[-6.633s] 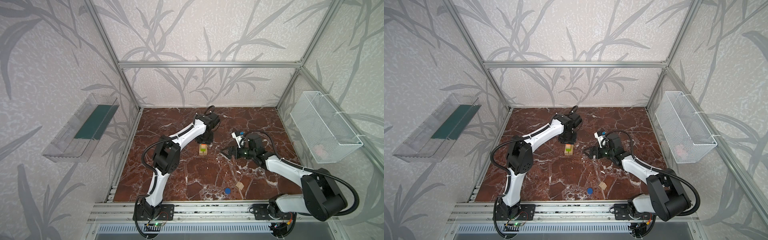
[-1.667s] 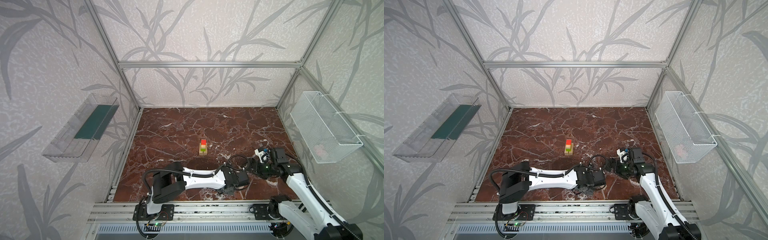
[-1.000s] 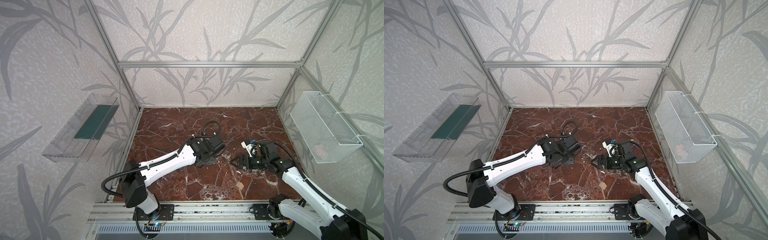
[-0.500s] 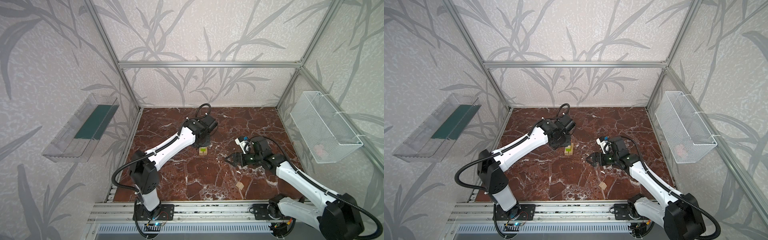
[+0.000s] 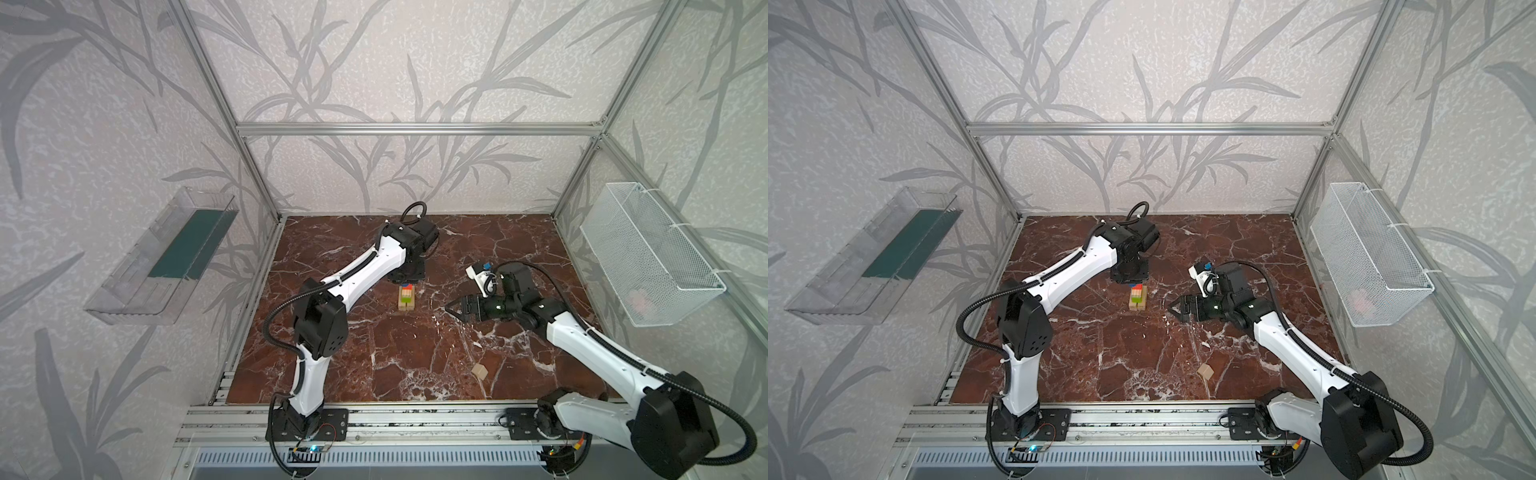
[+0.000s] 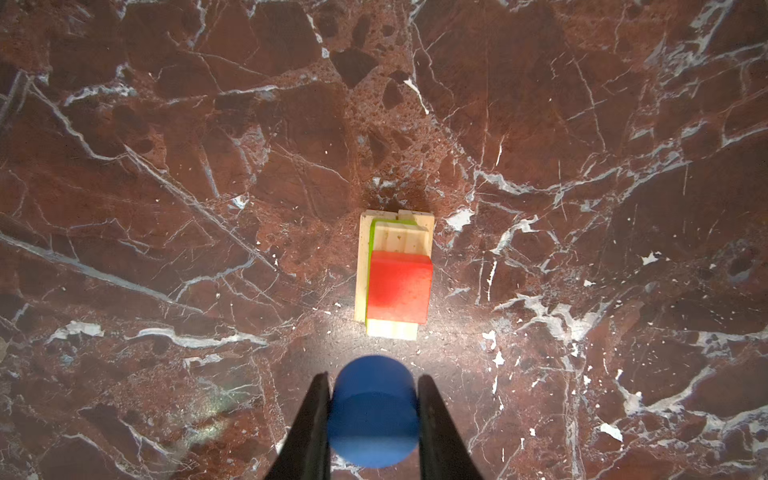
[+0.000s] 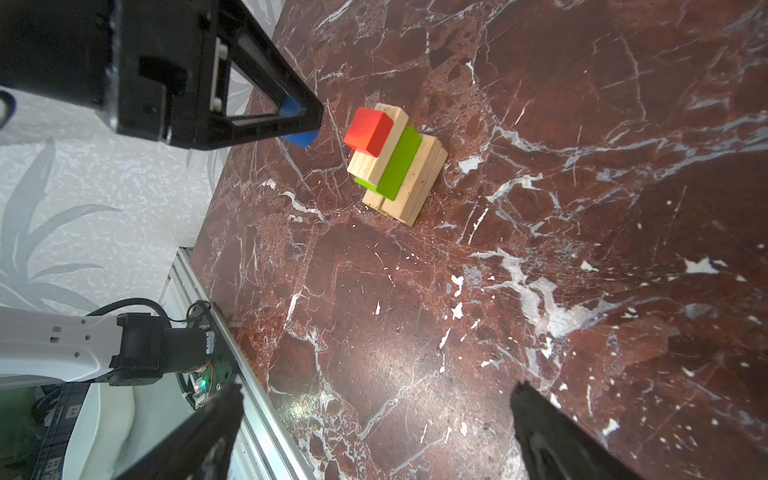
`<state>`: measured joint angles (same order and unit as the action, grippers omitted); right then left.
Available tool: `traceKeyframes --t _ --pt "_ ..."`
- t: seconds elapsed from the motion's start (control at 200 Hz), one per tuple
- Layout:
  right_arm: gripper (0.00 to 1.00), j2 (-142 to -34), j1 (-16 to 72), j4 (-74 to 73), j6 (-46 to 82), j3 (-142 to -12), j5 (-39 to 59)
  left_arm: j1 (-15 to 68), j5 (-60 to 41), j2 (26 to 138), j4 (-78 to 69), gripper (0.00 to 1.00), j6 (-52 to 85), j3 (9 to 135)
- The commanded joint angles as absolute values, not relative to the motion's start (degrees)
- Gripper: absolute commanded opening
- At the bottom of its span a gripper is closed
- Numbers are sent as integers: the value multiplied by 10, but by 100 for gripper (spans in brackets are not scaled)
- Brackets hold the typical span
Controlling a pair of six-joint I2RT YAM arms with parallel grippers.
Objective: Build the wood block tower
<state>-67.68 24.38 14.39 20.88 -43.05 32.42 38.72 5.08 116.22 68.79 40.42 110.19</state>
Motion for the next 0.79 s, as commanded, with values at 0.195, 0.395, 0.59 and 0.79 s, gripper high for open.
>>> traceKeyframes --t 0.195,0.395,0.59,0.79 --pt "99 -678 247 143 198 -446 316 380 39 1194 725 15 374 1139" --pt "99 -675 247 146 199 -449 314 378 36 1213 727 15 367 1159" --pt "99 -670 246 149 197 -449 310 376 33 1225 726 15 365 1168" --pt "99 -669 247 151 197 -449 308 374 34 1231 727 15 365 1168"
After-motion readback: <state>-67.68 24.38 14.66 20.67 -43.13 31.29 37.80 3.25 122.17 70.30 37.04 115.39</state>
